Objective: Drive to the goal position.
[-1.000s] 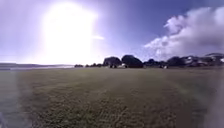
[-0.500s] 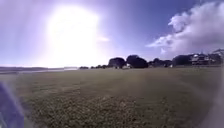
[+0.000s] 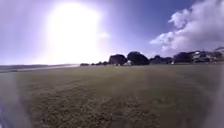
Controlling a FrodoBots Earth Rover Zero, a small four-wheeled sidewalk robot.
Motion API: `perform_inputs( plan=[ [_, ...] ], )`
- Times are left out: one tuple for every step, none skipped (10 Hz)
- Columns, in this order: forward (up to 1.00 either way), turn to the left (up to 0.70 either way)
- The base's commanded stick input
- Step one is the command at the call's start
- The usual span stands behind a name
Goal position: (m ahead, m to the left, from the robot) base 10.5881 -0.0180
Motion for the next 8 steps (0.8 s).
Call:
perform_inputs(
  plan=[
    [0.70, 0.00],
    [0.70, 0.00],
    [0.70, 0.00],
    [0.70, 0.00],
    [0.70, 0.00],
    [0.70, 0.00],
    [0.70, 0.00],
    [0.70, 0.00]
  ],
)
